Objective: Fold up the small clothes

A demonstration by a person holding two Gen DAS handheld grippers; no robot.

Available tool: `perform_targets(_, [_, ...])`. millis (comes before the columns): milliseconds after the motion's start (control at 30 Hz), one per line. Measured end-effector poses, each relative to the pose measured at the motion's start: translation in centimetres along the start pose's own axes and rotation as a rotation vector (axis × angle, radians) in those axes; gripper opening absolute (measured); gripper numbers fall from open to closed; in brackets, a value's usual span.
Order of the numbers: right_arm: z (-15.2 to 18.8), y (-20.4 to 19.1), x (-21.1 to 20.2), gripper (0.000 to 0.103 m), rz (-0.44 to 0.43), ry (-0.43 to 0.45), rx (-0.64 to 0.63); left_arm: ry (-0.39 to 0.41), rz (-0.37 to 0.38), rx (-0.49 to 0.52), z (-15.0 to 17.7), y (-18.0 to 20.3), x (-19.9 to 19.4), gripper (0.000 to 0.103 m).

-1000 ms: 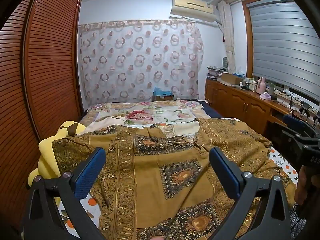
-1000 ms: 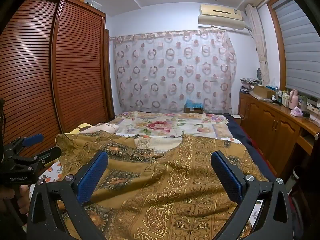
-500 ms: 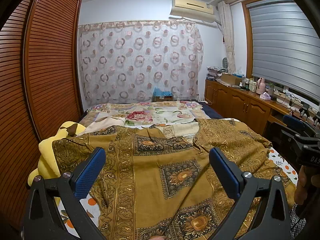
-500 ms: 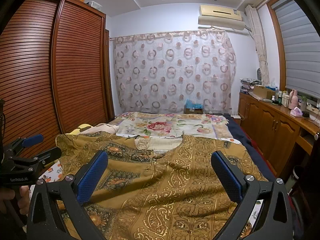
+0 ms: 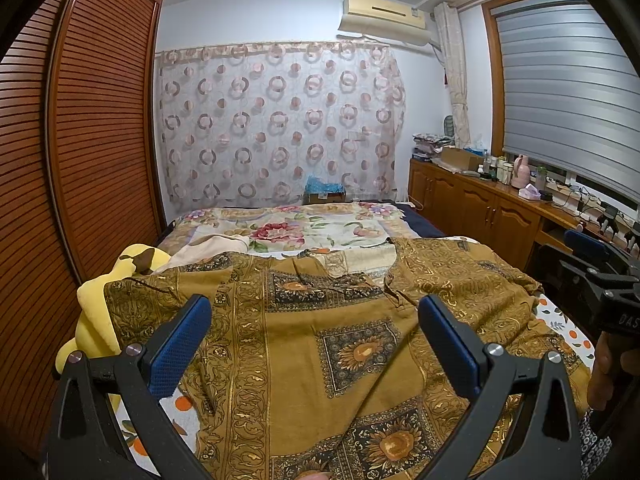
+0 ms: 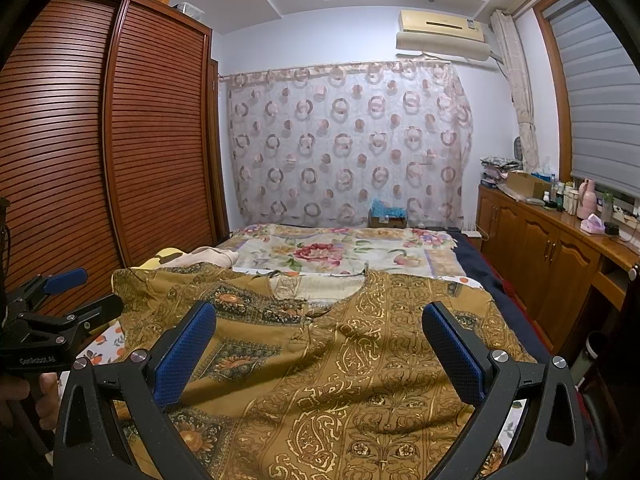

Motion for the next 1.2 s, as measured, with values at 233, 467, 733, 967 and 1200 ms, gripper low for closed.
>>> perform_targets(233, [-0.06,-0.13,0.13,0.103,0.001,0.001,0.002,0.0,0.0,0.0,0.0,0.0,0.0,0.103])
perform_targets(467, [-0.12,-0.16,0.1,0.103,0.0,0.003,0.001,0.001,0.0,0.001,-0.01,0.01,-0.02,0.103])
perform_targets(733, [-0.18,-0.1,0.13,0.103,-0.001,0.004,0.002,0.001,0.0,0.001,-0.01,0.01,-0.02,0.103])
perform_targets(967, [-0.24,-0.23,0.17,0.103,-0.001,0.007,0.002,0.002,0.0,0.001,-0.01,0.01,-0.01,0.103])
perform_targets(1200, [-0.22,-0.18,0.23,0.103,-0.003,0.007,0.003,0.002,-0.001,0.001,-0.02,-0.01,0.01,0.103])
Point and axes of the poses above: each gripper's, at about its wrist camera, not at the fingertips, and x roughly the way its jaws point, y to its right, z to its underside, the point moved 8 cm from there along x, roughly the way its jaws point, and after that the axes turned 3 degrees about -z, right-handed, at the moved point
